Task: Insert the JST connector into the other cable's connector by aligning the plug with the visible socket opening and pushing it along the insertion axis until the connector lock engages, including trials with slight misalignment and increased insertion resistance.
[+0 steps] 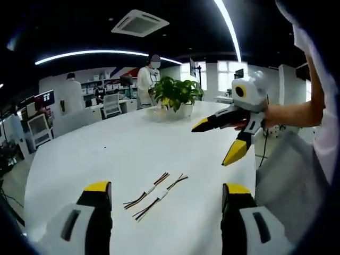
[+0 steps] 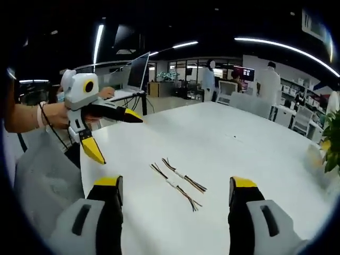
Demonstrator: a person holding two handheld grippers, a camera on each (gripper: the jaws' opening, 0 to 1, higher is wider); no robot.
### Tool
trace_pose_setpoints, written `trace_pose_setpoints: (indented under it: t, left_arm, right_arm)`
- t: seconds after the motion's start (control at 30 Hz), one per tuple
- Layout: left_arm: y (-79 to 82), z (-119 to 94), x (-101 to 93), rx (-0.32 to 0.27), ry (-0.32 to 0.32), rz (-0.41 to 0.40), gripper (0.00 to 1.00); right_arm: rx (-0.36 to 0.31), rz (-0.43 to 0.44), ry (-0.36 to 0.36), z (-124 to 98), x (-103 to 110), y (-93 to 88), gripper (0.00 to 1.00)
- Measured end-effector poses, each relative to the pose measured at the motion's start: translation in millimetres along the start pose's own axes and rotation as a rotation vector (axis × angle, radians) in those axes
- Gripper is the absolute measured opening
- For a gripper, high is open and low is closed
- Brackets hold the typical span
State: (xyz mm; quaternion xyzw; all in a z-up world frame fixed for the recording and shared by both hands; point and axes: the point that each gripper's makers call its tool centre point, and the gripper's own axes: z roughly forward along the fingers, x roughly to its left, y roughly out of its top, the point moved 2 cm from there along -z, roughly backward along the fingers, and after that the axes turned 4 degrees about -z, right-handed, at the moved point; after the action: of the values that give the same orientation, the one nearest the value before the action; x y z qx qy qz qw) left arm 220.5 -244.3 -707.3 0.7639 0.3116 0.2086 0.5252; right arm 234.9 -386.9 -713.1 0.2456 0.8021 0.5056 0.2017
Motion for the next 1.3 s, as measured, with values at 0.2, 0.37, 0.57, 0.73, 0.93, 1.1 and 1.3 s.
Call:
trace_pose_setpoints:
  t: [0.2,0.37,0.57,0.73,0.93,1.1,1.3]
  left_arm:
    - [-3.0,-10.6,-26.1,0.025,-0.068,-0.015,0.85]
    - [-8.9,-15.2,-35.9,0.036,-0.067,-0.042,0.85]
    - [-16.4,-28.6,-38.9,0.043,-0.035,-0.078,0.88]
    - [-12.8,-36.6,-40.5,0.013,-0.009,-0.130,0.90]
    - [-9.9,-41.9,-48.6,0.006,0.001,-0.149,0.92]
    - [-4.4,-47.4,-46.6,-0.021,0.035,-0.154,0.92]
    - [-1.0,-52.6,-45.5,-0.050,0.064,-0.205,0.98]
  right_arm:
    - [0.000,0.026,-0.028,-10.4,2.6,-3.0,0.80]
    - [0.003,0.041,-0.039,-19.4,8.1,-4.1,0.80]
    - [-0.016,0.042,-0.079,-27.2,12.9,-3.1,0.82]
    - [-0.026,0.066,-0.082,-31.8,21.9,-2.8,0.86]
    - [-0.042,0.090,-0.083,-36.0,33.3,-2.1,0.88]
    - [-0.049,0.100,-0.087,-39.9,37.2,-1.3,0.88]
    - [-0.073,0.124,-0.070,-42.5,42.0,1.1,0.94]
